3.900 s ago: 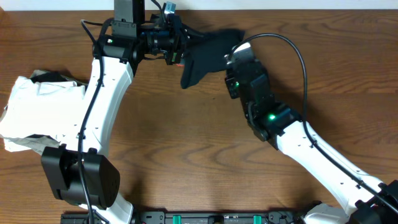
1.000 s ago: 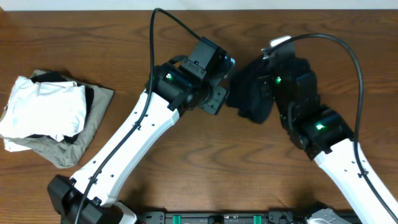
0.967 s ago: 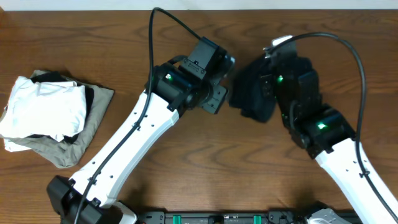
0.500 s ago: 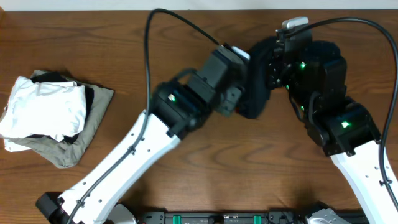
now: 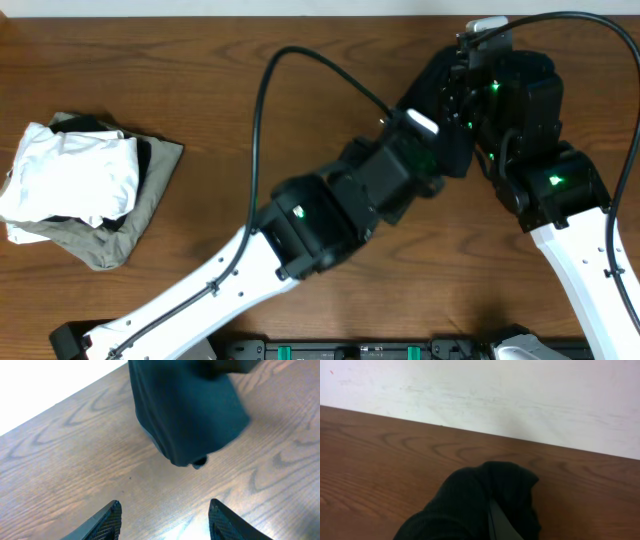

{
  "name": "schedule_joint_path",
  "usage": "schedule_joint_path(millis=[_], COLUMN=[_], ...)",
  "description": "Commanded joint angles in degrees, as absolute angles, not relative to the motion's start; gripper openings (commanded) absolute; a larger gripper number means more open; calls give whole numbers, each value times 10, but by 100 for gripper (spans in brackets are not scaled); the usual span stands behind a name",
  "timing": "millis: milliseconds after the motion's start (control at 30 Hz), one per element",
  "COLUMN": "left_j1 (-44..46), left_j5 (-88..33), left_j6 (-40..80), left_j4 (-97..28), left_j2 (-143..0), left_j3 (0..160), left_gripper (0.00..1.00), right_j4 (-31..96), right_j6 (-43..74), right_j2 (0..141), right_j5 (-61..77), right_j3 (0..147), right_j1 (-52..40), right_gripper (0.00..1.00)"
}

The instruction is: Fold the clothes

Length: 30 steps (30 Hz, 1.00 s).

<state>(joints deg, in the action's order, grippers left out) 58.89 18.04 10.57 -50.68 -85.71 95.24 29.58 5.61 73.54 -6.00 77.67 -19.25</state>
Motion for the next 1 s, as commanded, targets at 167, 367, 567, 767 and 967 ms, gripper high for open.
schedule_joint_path(millis=[167, 367, 567, 767, 967], left_j1=[615, 615, 615, 615, 612], left_j5=[268, 275, 296, 335, 329], left_j6=[133, 194, 215, 235, 190], left_j4=[-475, -463, -417, -305, -117], left_j2=[-851, -846, -804, -690, -645], left_j3=[937, 921, 887, 739, 582], left_gripper=[56, 56, 55, 55, 98], right_j4=[288, 295, 297, 301, 311], right_j6=[77, 77, 76, 68, 66], right_j2=[731, 731, 731, 731, 731], right_j5=[-18, -16, -16, -14, -14], right_j3=[807, 810, 810, 810, 810], right_j1=[-190, -190, -190, -183, -174], right_gripper=[9, 9, 10, 10, 10])
